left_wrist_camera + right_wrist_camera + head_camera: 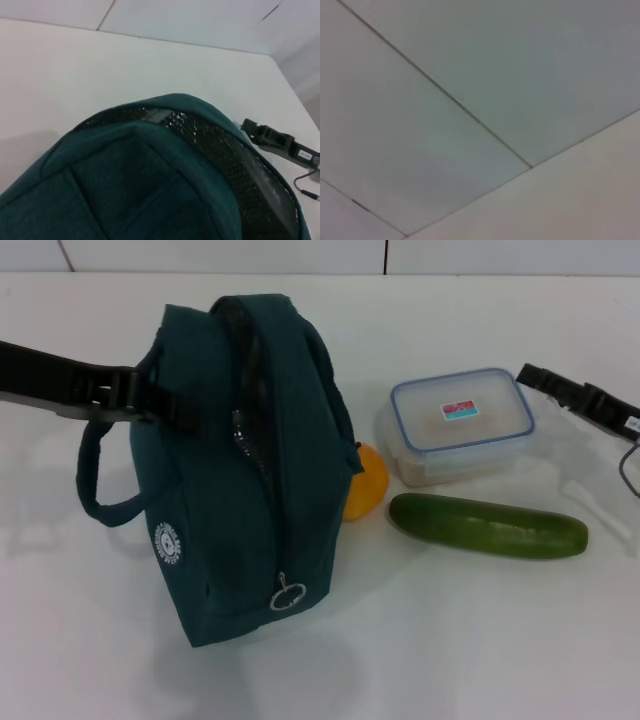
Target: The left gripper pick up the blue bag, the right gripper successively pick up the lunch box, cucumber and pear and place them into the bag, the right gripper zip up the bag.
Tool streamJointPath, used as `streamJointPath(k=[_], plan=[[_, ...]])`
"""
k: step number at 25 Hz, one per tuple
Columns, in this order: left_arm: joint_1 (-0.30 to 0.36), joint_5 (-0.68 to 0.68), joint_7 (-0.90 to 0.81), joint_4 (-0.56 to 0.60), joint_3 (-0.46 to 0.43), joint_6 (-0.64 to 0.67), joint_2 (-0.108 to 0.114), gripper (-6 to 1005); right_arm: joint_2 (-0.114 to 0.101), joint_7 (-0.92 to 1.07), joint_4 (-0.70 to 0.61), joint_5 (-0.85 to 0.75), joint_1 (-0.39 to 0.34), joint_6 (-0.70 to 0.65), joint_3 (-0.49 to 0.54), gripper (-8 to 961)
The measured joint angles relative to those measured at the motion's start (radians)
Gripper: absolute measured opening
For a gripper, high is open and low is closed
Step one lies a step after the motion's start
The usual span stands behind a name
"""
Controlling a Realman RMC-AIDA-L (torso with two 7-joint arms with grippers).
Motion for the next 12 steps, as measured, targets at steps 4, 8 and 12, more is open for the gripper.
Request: streamJointPath(k=[4,8,12], plan=[[-0.005,-0.011,0.001,-0.001,0.000,-0.001,-0.002,49,0.001,0.000,0.001,0.000,0.003,0.001,-0.001,798],[-0.007,-0.033,0.001,-0.001,0.000,-0.003,-0.001,49,0.002,0.001,0.001,0.001,0.003,-0.002,-0.001,790],[-0.007,-0.035,-0.001,-0.001,0.000,-0.006,0.001,49,0.002,0.000,0.001,0.002,0.007,-0.005,-0.001,781]])
